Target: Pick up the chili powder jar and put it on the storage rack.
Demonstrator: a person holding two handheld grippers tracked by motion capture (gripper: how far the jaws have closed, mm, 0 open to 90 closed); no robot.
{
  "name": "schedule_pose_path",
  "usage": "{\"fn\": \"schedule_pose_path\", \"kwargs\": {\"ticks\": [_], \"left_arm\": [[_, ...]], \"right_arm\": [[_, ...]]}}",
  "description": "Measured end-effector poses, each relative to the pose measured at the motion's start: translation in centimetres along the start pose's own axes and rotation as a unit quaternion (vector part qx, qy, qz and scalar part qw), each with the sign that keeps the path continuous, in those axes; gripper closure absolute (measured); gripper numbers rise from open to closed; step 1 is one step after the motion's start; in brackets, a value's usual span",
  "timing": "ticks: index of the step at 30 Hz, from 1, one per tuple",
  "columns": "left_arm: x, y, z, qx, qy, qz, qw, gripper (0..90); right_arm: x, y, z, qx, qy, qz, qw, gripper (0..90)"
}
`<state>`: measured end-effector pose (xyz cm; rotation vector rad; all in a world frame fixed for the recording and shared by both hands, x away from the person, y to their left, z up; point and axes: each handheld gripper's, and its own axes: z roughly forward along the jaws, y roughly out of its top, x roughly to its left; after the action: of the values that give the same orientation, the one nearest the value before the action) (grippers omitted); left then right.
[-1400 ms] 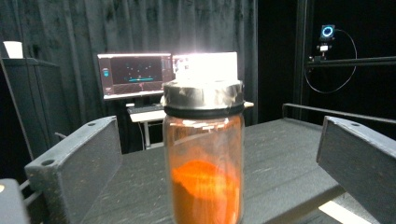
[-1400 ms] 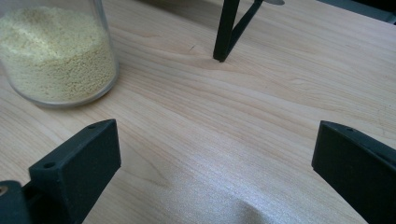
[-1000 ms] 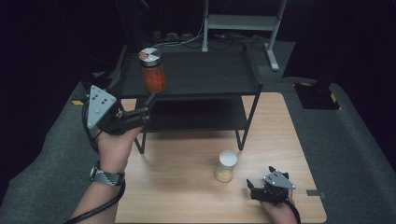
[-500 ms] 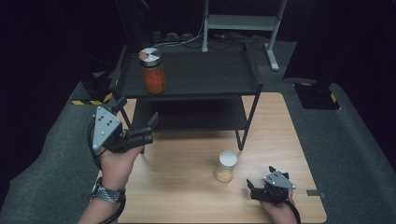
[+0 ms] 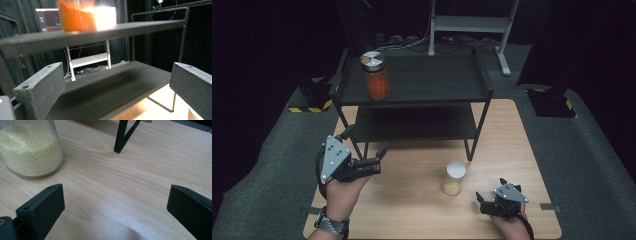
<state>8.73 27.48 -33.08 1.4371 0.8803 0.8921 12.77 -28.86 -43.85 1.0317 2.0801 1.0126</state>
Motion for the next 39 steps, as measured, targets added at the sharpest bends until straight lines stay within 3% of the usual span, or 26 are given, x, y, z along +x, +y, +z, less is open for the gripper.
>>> {"fn": "schedule_pose_path", "kwargs": {"ticks": [19,28,33,39], "left_arm": [[-1.0,-5.2,0.2,0.038,-0.027,-0.015,0.9988,0.4],[-1.2,-8.0,0.1,0.073,-0.034,-0.037,0.9961,0.4],[-1.2,-9.3,-0.2,0.097,-0.029,-0.031,0.9944,0.4],[-0.9,-10.9,0.0,0.138,-0.036,-0.032,0.9893,0.4]], "right_arm": [[0.1,0.0,0.0,0.000,-0.001,-0.002,1.0000,0.8],[0.2,0.1,0.0,0.001,-0.003,-0.006,1.0000,0.8],[0.3,0.2,0.1,0.004,-0.005,-0.007,1.0000,0.9],[0.4,0.3,0.1,0.007,-0.007,-0.007,0.9999,1.0]]}}
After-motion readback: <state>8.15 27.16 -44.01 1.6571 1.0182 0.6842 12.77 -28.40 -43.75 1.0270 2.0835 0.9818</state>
